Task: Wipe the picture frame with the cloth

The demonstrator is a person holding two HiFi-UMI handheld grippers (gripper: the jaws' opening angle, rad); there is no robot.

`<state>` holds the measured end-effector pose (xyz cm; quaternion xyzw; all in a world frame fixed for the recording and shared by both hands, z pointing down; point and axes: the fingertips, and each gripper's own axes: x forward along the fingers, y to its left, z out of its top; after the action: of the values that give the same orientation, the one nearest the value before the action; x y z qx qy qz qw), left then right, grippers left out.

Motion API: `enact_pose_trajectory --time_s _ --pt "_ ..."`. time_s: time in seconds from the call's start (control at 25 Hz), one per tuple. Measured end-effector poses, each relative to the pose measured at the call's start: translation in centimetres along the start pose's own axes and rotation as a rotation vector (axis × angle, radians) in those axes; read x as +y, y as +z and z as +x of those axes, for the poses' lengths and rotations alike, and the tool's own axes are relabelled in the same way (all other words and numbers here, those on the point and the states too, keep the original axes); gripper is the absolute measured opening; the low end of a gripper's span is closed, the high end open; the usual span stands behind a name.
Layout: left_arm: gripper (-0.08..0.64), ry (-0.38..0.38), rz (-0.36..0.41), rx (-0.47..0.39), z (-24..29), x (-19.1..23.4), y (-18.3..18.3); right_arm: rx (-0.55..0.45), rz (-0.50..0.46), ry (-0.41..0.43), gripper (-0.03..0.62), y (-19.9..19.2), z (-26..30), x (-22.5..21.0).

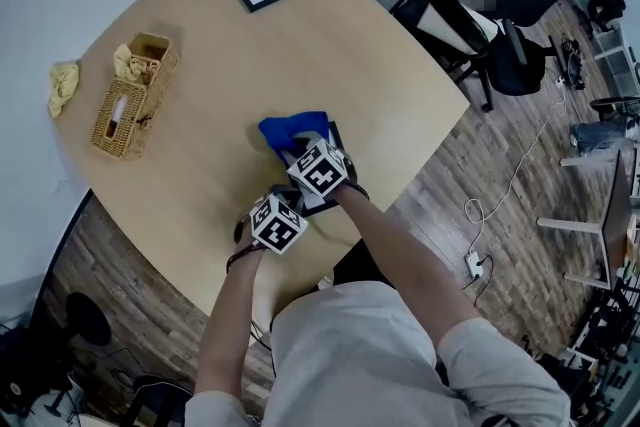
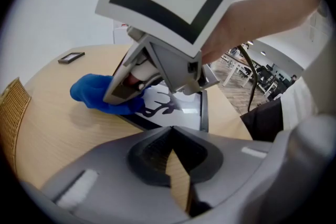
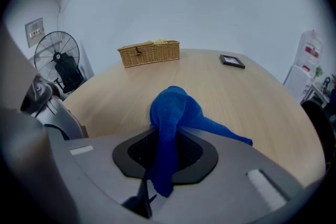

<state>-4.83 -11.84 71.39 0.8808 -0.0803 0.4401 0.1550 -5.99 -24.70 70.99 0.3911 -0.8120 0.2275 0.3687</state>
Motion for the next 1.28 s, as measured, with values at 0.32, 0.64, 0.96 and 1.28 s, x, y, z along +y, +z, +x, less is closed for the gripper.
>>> enact_pose_trajectory --time_s 0.32,0.64,0.96,1.28 --pt "0.052 0.001 0.011 0.013 0.0 -0.2 0.2 0.002 0.008 0.032 0.057 -1.3 -1.0 1.1" --pt "0.052 0.016 0.011 0.027 0.1 -0.3 0.2 0.016 -0.020 0.070 0.057 -3.1 -2.1 2.7" --pt "0.052 0.036 0.028 0.043 0.1 -0.3 0.1 0.018 -0.034 0.109 0.057 -4.6 -3.2 4.3" --pt "0.052 0.043 0.039 0.051 0.1 -0.4 0.1 0.022 -0.029 0.126 0.057 -6.3 -4.3 5.1"
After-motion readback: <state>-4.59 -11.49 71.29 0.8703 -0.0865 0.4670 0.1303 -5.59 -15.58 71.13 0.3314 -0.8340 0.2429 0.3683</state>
